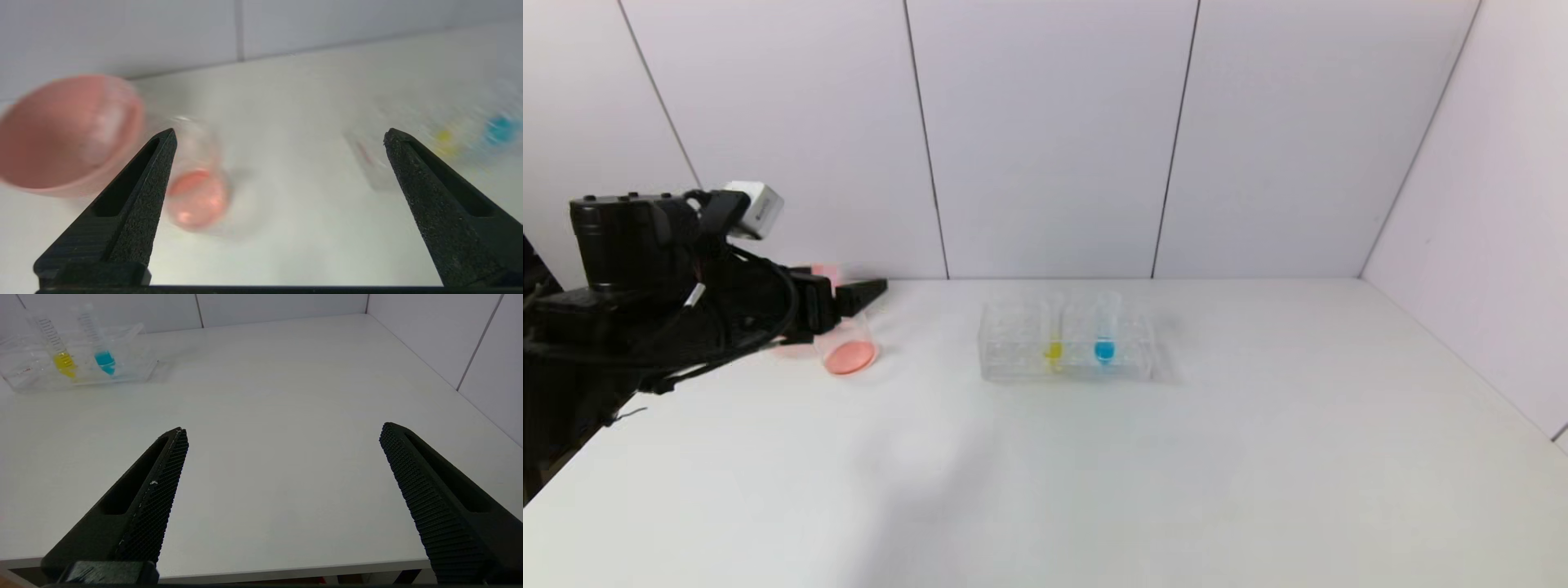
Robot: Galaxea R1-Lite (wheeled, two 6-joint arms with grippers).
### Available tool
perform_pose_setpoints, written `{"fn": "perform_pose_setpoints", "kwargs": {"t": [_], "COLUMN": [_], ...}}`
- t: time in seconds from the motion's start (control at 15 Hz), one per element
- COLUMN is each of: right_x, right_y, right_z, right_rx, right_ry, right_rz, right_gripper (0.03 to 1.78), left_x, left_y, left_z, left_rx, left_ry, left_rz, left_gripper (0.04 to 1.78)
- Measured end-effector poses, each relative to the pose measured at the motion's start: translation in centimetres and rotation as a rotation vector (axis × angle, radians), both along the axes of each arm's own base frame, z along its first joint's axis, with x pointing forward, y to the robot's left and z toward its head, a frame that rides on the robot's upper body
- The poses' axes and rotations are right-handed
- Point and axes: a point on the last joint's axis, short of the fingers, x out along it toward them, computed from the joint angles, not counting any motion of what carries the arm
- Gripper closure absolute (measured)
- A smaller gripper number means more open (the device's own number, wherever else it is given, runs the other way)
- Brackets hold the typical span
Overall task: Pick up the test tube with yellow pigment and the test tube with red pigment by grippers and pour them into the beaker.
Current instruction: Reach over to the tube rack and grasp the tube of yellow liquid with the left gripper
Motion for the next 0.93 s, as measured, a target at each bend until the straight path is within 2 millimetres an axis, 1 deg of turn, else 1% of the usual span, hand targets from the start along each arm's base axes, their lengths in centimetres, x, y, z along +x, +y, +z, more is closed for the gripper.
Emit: {"fn": "perform_pose_setpoints", "kwargs": {"t": [0.13,0.27,0.4,0.53,0.67,0.93], "right_x": [0.0,0.0,0.0,0.0,0.0,0.0], "right_y": [0.0,0.0,0.0,0.0,0.0,0.0], "right_z": [0.0,0.0,0.0,0.0,0.0,0.0], "right_rx": [0.0,0.0,0.0,0.0,0.0,0.0], "right_ry": [0.0,0.0,0.0,0.0,0.0,0.0], "right_rz": [0.0,0.0,0.0,0.0,0.0,0.0], "right_gripper": [0.1,0.1,0.1,0.1,0.1,0.1], "left_x": [-2.8,-5.0,-6.7,-7.9,-8.0,-6.5], "left_y": [-2.5,-5.0,-7.6,-10.4,-12.9,-17.9], "left_z": [-0.5,-0.8,-1.2,-1.9,-2.7,-4.5], "left_rx": [0.022,0.045,0.055,0.033,0.0,-0.044], "left_ry": [0.027,0.03,0.041,0.064,0.071,-0.01], "left_rz": [-0.134,-0.205,-0.228,-0.206,-0.136,0.064], "left_gripper": [0.06,0.06,0.06,0.06,0.06,0.06]}}
